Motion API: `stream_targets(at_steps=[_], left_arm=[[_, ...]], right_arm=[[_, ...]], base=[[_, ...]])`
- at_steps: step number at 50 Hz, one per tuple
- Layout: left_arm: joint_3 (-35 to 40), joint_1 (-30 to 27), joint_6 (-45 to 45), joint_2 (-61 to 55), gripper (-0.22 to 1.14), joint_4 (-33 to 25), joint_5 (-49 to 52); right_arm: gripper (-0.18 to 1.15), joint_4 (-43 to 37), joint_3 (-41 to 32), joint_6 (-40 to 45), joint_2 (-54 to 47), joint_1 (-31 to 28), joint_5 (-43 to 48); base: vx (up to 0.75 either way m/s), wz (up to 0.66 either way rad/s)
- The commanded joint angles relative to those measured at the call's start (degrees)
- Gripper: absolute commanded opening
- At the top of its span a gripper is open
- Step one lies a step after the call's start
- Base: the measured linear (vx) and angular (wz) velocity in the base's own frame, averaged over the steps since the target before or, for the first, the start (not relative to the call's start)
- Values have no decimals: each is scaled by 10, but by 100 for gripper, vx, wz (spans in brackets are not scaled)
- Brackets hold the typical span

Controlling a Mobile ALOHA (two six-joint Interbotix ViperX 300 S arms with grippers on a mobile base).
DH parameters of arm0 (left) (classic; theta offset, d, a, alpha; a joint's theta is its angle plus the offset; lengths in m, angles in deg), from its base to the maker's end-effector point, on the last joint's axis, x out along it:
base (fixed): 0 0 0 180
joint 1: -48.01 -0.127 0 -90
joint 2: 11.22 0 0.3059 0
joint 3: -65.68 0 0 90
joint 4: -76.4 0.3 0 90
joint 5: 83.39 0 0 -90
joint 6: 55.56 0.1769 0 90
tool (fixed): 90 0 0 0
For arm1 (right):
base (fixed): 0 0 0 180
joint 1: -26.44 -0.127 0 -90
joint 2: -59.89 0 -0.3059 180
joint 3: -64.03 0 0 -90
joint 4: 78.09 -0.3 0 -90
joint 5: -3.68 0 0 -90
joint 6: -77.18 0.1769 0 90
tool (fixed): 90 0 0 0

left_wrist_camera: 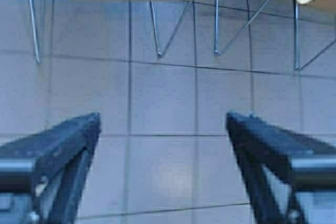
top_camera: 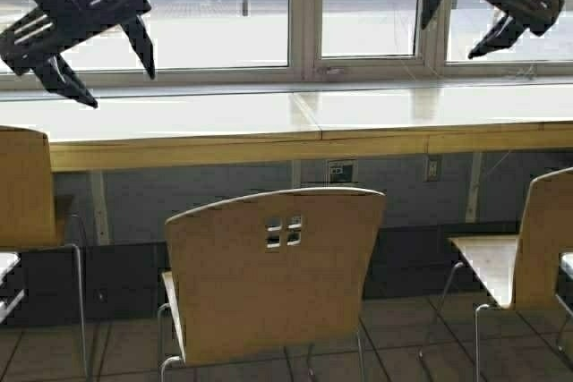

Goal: Push the chairs under the table

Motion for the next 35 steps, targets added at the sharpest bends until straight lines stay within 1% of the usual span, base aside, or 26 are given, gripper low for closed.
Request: stream_targets(at_steps=[1,4,9,15,19,25,35], left_arm=[[25,2,-48,-42,101,-87,-10],[35,4,-62,-69,101,-119,-9],[54,4,-67,-116,101,-152,-11],[80,10,-76,-167,101,-190,-10],[93,11,-84,-200,101,-236,-10],[102,13,-87,-236,101,-286,-15],[105,31,-90,-289,101,-351,-10]], right_arm=[[99,-51,-24,-2,-21,-1,-18],[99,-55,-30,0,-35,-1,-19],[99,-68,-53,1,-64,-1,-20],[99,-113,-78,0,-99,-1,-28],[99,-125,-85,-1,-119,-1,-29],[99,-134,-111,1,-155,-5,-35],[99,-183,-114,0,-205,-7,-62]], base=[[28,2],[26,2],[25,3],[23,3],[20,1],[24,2],[25,-4]])
